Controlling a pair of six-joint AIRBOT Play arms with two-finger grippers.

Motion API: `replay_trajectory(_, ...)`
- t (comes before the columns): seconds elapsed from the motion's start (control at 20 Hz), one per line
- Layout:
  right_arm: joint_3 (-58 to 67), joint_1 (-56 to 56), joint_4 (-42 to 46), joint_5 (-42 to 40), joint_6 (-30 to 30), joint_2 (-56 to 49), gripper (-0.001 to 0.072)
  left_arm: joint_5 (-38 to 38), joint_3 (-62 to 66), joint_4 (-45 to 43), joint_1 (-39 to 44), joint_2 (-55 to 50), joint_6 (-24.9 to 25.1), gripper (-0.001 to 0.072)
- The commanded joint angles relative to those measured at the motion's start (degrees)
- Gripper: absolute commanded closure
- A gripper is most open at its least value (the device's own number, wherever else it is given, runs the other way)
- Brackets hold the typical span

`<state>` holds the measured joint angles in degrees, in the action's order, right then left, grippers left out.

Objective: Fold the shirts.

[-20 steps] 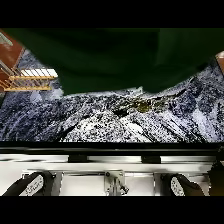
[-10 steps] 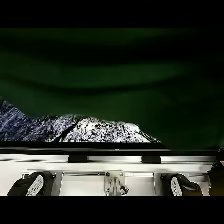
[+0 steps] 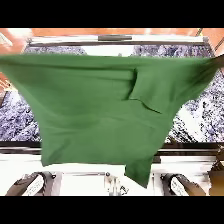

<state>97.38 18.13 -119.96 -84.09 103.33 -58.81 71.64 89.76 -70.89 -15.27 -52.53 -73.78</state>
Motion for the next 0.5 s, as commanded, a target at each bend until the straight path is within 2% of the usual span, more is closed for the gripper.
replay_trajectory(0.0, -6.9, -4.2, -1.3, 7.8, -1.3, -12.0, 0.0637, 0.0, -7.5, -0.9, 0.0, -9.6, 0.0, 0.0679)
replay_trajectory(0.3, -6.9, -15.0, -0.8, 39.1, -1.4, -33.0, 0.0637, -13.4, -7.4, 3.9, -0.1, -29.7, 0.0, 0.0679)
replay_trajectory(0.45, -6.9, -16.6, -1.0, 48.8, -1.8, -38.6, 0.0637, -22.0, -7.4, 6.7, 0.0, -35.6, 0.0, 0.0679)
